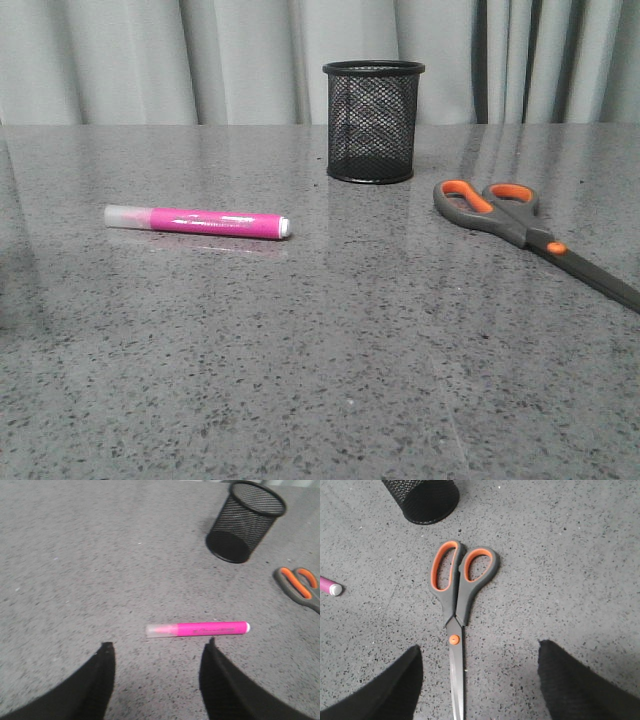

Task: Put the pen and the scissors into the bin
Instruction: 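Lower the left gripper onto the pink marker and close on it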

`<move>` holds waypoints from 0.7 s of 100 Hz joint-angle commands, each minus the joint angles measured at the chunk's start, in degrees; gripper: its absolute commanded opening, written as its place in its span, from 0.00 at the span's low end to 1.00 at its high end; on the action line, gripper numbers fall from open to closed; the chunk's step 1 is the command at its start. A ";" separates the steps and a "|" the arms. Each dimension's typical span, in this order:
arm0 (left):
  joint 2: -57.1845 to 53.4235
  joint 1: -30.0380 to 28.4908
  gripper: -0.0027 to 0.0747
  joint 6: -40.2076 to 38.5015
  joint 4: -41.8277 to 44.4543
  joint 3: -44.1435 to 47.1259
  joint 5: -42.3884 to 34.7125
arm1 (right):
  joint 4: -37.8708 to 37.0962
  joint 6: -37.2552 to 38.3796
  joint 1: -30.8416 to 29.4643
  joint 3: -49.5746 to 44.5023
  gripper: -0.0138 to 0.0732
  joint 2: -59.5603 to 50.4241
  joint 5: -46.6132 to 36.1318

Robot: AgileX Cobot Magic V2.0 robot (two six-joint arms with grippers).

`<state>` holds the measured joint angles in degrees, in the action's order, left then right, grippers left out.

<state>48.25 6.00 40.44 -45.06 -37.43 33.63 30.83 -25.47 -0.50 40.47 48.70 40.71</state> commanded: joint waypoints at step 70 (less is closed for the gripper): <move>38.29 8.84 0.53 64.31 -6.64 -25.80 21.28 | 1.64 -3.48 0.04 2.10 0.69 0.05 -1.58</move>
<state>85.11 13.32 101.70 -49.02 -59.40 54.49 30.95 -28.02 -0.50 40.47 48.70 41.22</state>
